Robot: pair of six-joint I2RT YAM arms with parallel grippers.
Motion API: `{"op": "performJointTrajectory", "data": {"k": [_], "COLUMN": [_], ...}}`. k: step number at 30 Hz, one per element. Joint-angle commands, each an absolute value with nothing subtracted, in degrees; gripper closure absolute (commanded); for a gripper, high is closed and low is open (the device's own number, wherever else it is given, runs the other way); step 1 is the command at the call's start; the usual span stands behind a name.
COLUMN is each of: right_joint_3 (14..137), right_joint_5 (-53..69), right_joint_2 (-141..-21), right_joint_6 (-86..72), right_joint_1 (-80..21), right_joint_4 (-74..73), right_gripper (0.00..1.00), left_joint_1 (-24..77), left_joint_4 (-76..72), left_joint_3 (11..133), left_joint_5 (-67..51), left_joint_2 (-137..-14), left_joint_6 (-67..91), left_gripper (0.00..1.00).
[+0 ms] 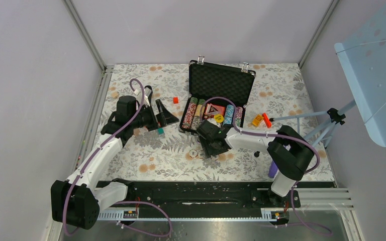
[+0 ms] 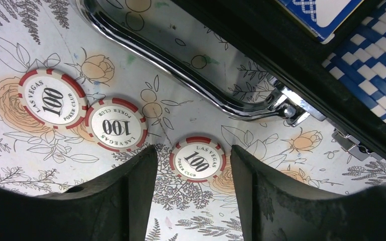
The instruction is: Pack up texas hold em set
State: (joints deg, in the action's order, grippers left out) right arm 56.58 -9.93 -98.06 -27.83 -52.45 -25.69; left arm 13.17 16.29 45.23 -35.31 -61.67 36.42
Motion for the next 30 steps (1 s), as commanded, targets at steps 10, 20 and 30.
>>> {"op": "performJointTrajectory", "data": {"k": [10,20,30], "right_joint_3": [51.52,51.76,51.40], "right_joint_5": [-6.81,-7.38,-7.69], "right_joint_2": [-99.76,-100.23,-100.56], "right_joint_6": [-28.94,-29.85,-30.62], "right_joint_1": [-51.89,-53.37,-55.00], "right_joint_4": [-28.61,-30.09,-31.11], "right_gripper": [0.38,0.37,0.36], "left_joint_1": [13.36,13.31,13.32], "left_joint_4": [14.49,14.49,14.29], "left_joint_3": [45.13,45.00,45.00], "left_joint_5": [-35.08,-35.15,-35.39], "left_joint_2": [-61.17,-61.01,-61.07], "left_joint_6": [35.84,35.90,36.02], "left_gripper": [0.02,0.02,0.02]}}
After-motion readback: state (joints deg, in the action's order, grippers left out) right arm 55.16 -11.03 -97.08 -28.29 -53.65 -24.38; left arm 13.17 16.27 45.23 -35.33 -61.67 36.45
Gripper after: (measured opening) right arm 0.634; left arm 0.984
